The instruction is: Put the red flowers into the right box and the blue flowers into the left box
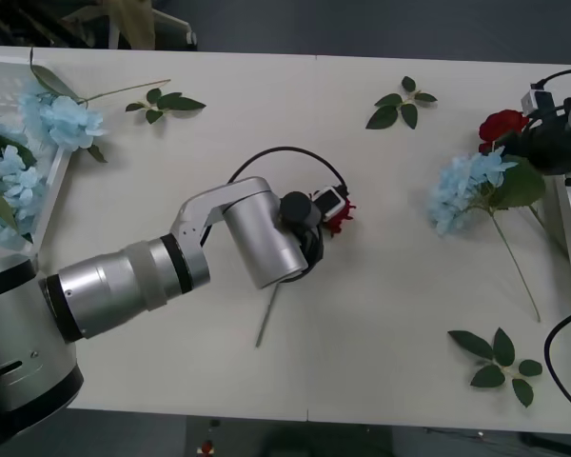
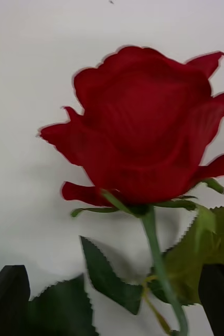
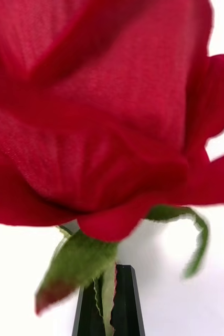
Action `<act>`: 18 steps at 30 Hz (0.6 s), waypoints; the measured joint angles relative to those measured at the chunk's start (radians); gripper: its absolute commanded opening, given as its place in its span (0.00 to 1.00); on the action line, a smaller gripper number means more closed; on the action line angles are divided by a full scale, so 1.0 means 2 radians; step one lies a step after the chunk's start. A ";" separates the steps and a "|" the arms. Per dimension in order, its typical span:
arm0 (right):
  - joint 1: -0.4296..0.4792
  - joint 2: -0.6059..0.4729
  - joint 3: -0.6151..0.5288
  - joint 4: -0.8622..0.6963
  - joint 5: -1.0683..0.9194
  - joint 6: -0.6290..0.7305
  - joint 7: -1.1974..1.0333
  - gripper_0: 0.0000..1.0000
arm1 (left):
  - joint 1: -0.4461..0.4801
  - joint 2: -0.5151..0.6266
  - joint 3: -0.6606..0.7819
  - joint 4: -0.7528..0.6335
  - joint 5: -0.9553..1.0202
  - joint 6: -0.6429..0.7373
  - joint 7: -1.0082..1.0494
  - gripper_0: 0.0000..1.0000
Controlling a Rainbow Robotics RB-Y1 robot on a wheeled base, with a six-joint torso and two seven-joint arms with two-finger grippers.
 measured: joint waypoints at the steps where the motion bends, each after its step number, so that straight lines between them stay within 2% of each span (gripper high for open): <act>1: 0.000 0.001 0.002 0.001 0.012 -0.004 0.000 0.93 | 0.000 0.004 0.006 0.000 0.000 0.000 0.000 0.00; 5: 0.000 0.001 0.002 0.005 0.028 -0.014 0.000 0.90 | 0.006 0.037 0.052 -0.021 0.007 0.000 0.000 0.00; 8: 0.000 0.002 0.002 0.012 0.028 -0.025 0.000 0.69 | 0.017 0.074 0.099 -0.075 0.062 -0.005 0.000 0.00; 10: 0.000 0.005 0.004 0.018 0.028 -0.037 0.000 0.50 | 0.027 0.095 0.132 -0.117 0.098 -0.021 0.000 0.00; 11: 0.000 0.007 0.006 0.022 0.028 -0.043 0.000 0.37 | 0.034 0.103 0.149 -0.135 0.109 -0.028 -0.001 0.00; 12: 0.000 0.010 0.010 0.026 0.028 -0.049 0.000 0.34 | 0.043 0.108 0.168 -0.155 0.124 -0.036 -0.003 0.00; 14: 0.000 0.017 0.022 0.033 0.028 -0.059 0.000 0.11 | 0.067 0.110 0.212 -0.188 0.160 -0.047 -0.025 0.00; 16: 0.000 0.022 0.034 0.038 0.028 -0.067 0.000 0.00 | 0.096 0.104 0.260 -0.218 0.190 -0.053 -0.074 0.00; 18: 0.000 0.026 0.040 0.040 0.028 -0.066 0.000 0.00 | 0.123 0.094 0.302 -0.243 0.213 -0.053 -0.130 0.00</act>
